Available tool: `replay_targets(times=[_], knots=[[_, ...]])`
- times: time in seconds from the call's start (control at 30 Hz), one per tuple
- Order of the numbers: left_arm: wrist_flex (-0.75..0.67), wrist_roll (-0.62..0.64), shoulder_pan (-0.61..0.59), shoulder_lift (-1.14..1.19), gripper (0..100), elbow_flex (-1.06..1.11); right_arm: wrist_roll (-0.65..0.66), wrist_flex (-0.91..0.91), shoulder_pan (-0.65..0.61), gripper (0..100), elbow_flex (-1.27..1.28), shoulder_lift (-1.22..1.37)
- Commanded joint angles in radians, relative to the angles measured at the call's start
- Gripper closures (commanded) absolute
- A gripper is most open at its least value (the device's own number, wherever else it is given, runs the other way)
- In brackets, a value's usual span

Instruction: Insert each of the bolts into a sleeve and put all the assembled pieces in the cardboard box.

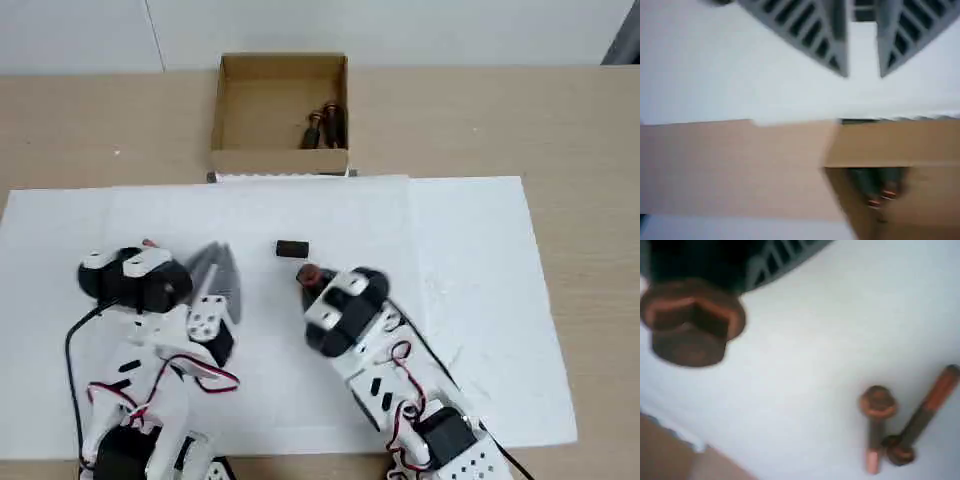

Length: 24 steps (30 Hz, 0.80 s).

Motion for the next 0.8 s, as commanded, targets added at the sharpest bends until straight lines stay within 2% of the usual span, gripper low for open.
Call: replay_targets(times=[0.0, 0.17, 0.4, 0.7, 0.77], knots=[[0.026, -0.068, -0.091, -0.005, 99, -0.016, -0.097, -0.005, 0.082, 99.6, 0.015, -0.01], [0.157, -0.118, -0.149, -0.008, 99, 0.081, -0.27, 0.196, 0.11, 99.6, -0.104, -0.01], [0.204, -0.124, -0.183, -0.008, 99, 0.183, -0.302, 0.341, 0.11, 99.6, -0.295, 0.051], [0.201, -0.129, -0.183, -0.008, 99, 0.278, -0.338, 0.348, 0.11, 99.6, -0.77, 0.653], [0.201, -0.184, -0.183, -0.008, 99, 0.285, -0.338, 0.34, 0.11, 99.6, -0.879, 0.788]])
